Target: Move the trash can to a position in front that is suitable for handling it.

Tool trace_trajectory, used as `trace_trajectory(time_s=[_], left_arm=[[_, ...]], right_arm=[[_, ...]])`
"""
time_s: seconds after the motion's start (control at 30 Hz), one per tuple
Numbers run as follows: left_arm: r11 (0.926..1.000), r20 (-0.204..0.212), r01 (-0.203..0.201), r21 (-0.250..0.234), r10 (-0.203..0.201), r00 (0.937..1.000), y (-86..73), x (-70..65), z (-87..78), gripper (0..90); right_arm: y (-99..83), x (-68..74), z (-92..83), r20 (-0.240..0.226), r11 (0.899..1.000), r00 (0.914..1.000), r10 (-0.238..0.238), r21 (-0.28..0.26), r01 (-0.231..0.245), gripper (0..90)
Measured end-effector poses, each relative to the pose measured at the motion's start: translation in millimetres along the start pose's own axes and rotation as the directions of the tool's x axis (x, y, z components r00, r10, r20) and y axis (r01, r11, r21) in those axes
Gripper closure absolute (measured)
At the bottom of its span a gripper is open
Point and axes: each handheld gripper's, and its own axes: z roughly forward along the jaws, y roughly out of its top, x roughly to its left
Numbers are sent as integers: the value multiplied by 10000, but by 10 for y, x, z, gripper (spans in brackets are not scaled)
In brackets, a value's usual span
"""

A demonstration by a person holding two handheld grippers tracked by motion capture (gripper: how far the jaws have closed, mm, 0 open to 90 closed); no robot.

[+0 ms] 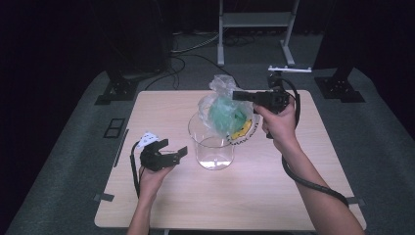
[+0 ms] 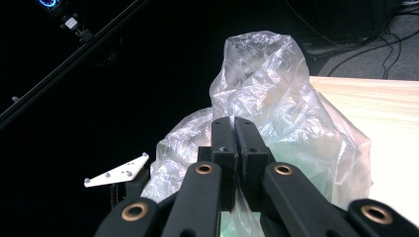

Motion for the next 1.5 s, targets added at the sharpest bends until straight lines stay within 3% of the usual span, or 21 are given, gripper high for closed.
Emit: trace_trajectory(time_s=[0.57, 1.1, 1.5], left_arm=[[9997, -179, -249, 81, 250, 9995, 2, -17, -2, 25], [9996, -123, -260, 64, 261, 9996, 4, -20, 1, 25], [9997, -106, -242, 59, 243, 9996, -5, -28, 8, 25]], right_arm=[[102, -104, -305, 416, 9986, 9991, 86, -515, -65, 889], [86, -294, -459, 860, 9968, 9954, 430, -705, -370, 889], [86, -542, -697, 1286, 9904, 9871, 957, -1113, -815, 889]])
